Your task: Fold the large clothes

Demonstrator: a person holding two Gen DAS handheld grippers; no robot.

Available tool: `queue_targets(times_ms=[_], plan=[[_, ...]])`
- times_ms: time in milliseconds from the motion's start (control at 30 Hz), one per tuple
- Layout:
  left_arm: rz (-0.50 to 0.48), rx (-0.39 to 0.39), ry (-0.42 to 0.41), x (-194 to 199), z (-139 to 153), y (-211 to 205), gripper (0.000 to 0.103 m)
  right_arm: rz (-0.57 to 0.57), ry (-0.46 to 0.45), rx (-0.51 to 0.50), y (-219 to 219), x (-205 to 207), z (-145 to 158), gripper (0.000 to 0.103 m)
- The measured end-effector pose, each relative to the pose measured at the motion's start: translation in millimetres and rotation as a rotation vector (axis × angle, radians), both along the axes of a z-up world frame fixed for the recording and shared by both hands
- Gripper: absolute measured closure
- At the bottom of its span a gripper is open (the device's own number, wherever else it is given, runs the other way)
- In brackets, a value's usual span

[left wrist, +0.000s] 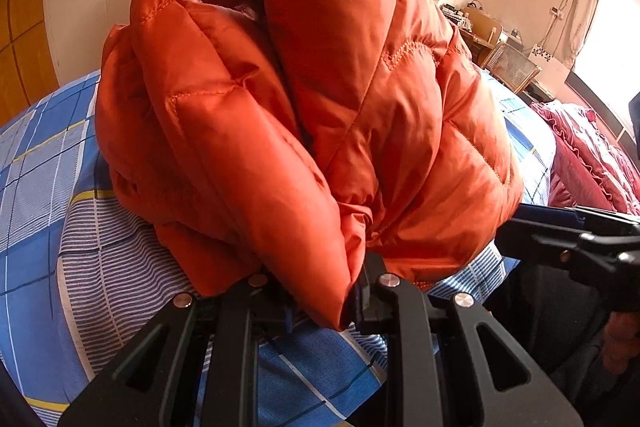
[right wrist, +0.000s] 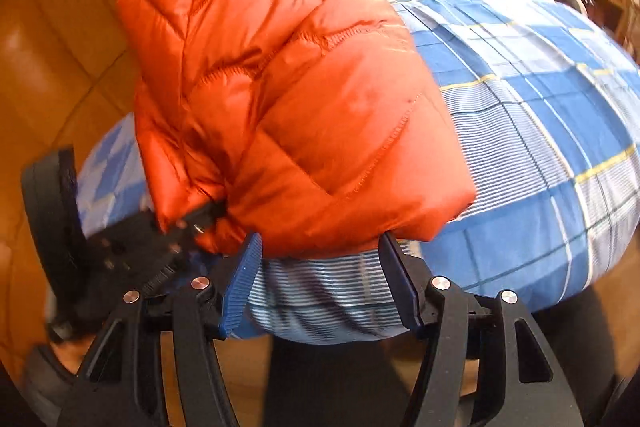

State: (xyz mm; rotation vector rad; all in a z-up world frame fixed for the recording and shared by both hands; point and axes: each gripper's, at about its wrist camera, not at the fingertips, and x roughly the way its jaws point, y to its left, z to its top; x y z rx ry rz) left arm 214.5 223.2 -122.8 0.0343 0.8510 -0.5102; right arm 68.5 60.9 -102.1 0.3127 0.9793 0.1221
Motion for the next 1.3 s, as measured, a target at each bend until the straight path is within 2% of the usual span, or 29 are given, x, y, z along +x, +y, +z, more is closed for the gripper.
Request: queue_targets(times_ms=[67, 333, 467, 500, 600, 867, 1033, 1300], plan=[[-0.005, 0.003, -0.002, 0.1, 0.9, 0.5, 0.084, -0.012, 0.006, 0.027, 7.8, -0.7, 3.4, 0.042], [-0.034, 0.010, -0.009, 0.3, 3.4, 3.4, 0.084, -0.034, -0.049, -0.008, 38.5, 7.8, 12.8, 0.047], [-0.057, 0.010, -0.009, 1.9, 4.5, 6.1, 0.084, -0.054, -0.039, -0.008, 37.7, 18.8, 15.7, 0.047], [-0.065, 0.010, -0.007, 3.0, 4.6, 7.1, 0.084, -0.057, -0.033, -0.007, 33.9, 20.4, 16.7, 0.052], [-0.091, 0.012, -0.010, 6.1, 5.1, 9.2, 0.084, -0.054, -0.011, 0.006, 38.3, 24.0, 24.6, 0.056], [-0.152, 0.026, -0.029, 12.7, 7.5, 14.7, 0.084, -0.137, -0.051, 0.048, 33.4, 53.9, 49.4, 0.056], [-0.192, 0.048, -0.050, 13.8, 9.7, 16.5, 0.084, -0.164, -0.055, 0.075, 26.3, 71.7, 53.0, 0.056], [-0.230, 0.042, -0.069, 14.8, 11.2, 18.9, 0.084, -0.155, -0.068, 0.046, 24.9, 83.4, 51.6, 0.056]])
